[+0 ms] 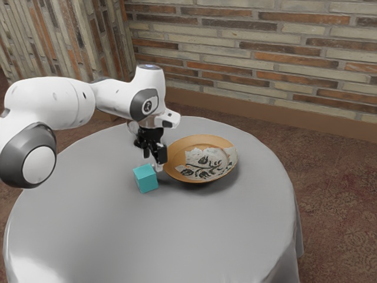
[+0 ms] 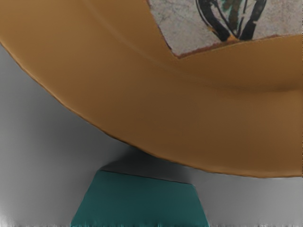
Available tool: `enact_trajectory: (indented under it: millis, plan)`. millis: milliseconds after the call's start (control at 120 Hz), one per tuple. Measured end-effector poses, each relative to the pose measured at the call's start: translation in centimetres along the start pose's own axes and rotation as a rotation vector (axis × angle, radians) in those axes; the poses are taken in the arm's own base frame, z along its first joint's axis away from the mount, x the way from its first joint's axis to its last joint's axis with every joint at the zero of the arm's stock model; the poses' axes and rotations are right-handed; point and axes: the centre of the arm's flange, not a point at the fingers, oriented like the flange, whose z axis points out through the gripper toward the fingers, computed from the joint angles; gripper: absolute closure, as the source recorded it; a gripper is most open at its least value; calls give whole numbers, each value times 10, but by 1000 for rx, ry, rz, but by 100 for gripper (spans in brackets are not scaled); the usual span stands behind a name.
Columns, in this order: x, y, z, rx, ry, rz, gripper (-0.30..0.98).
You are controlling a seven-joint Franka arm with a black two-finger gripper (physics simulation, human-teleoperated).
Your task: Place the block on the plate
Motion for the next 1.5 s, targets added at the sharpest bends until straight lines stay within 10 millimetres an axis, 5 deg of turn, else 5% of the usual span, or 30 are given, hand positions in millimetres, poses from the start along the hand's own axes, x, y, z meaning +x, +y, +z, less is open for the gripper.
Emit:
enact_trajectory:
  millis: [517,983,1500]
  plan:
    - [-27,-17,15,-20,-14,-16,0]
    - [-17,-14,50,-36,-29,4,0]
    - [-16,-14,55,-30,-30,7,34]
